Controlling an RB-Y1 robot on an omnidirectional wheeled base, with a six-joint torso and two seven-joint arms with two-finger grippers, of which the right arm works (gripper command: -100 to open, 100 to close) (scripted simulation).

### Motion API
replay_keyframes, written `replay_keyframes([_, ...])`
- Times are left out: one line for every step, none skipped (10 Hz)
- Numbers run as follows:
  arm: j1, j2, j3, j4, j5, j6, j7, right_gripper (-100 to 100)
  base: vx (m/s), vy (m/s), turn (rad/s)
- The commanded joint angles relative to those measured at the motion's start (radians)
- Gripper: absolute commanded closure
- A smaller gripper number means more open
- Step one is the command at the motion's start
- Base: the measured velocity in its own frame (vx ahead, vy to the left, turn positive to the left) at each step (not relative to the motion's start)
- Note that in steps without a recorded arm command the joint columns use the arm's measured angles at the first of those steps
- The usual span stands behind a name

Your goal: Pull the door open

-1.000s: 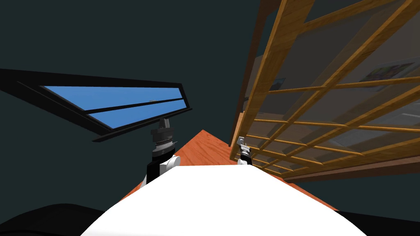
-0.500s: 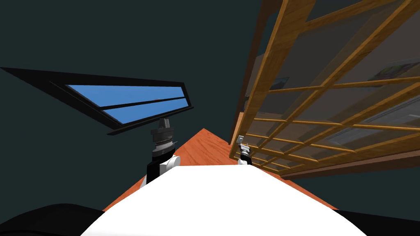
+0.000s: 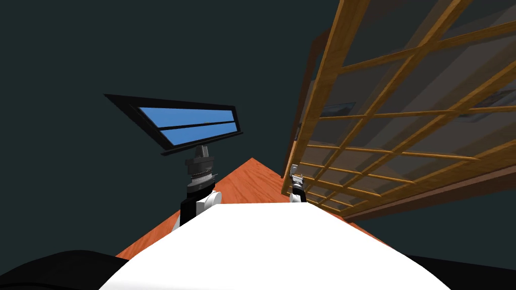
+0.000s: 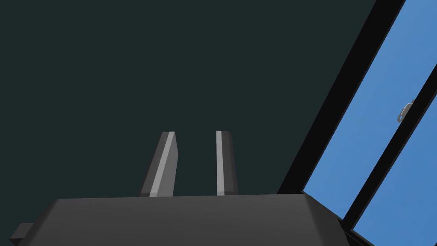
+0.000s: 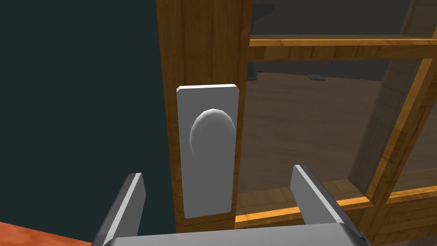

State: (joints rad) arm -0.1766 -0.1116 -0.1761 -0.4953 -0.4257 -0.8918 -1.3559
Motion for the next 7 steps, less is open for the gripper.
replay_keyframes([-0.011,0.0,0.022,0.004,0.011,-0.004,-0.029,-100,-0.17,-0.035,0.131])
replay_keyframes([-0.013,0.001,0.028,0.002,0.014,-0.003,-0.036,-100,-0.234,-0.073,0.093])
replay_keyframes([-0.006,0.004,0.021,-0.013,0.011,0.005,-0.022,-100,-0.094,-0.033,0.01])
replay_keyframes([0.006,-0.027,0.018,-0.009,0.007,0.005,-0.054,-100,0.089,0.003,0.111])
replay_keyframes([0.012,-0.044,0.016,-0.006,0.005,0.005,-0.07,-100,0.202,0.011,0.148])
replay_keyframes([0.019,-0.062,0.014,-0.003,0.003,0.005,-0.087,-100,0.245,-0.021,0.089])
replay_keyframes([0.019,-0.062,0.014,-0.003,0.003,0.005,-0.087,-100,0.151,-0.024,0.02])
